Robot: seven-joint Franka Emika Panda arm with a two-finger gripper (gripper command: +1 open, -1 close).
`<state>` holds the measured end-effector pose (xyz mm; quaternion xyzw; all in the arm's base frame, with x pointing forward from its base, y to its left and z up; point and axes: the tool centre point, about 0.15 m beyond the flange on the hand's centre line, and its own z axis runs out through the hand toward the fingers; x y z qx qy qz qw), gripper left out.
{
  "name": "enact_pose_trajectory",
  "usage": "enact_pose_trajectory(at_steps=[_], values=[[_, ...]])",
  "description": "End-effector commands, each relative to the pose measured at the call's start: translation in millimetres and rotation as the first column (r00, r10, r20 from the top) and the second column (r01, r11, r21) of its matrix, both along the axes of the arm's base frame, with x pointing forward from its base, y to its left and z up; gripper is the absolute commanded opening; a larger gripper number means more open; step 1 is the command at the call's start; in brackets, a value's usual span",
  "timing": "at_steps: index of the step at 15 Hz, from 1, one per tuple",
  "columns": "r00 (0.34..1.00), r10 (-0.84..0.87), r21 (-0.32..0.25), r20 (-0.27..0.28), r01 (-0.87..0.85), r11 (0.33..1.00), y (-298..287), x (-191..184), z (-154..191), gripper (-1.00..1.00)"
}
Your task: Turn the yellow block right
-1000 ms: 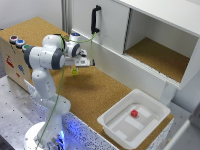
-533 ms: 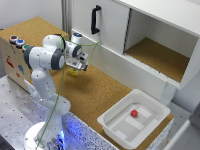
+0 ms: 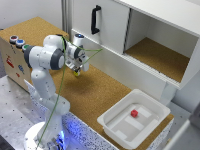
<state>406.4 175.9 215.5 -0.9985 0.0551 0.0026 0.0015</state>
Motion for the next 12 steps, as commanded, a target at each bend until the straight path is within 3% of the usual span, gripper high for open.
enact_pose_trajectory(at_steps=[1, 12], values=[[0.999, -0.032, -0.068, -0.011, 0.032, 0.997, -2, 17, -19, 1.00], [0.996, -0.078, -0.094, 0.052, 0.083, 0.992, 2, -15, 49, 1.00]])
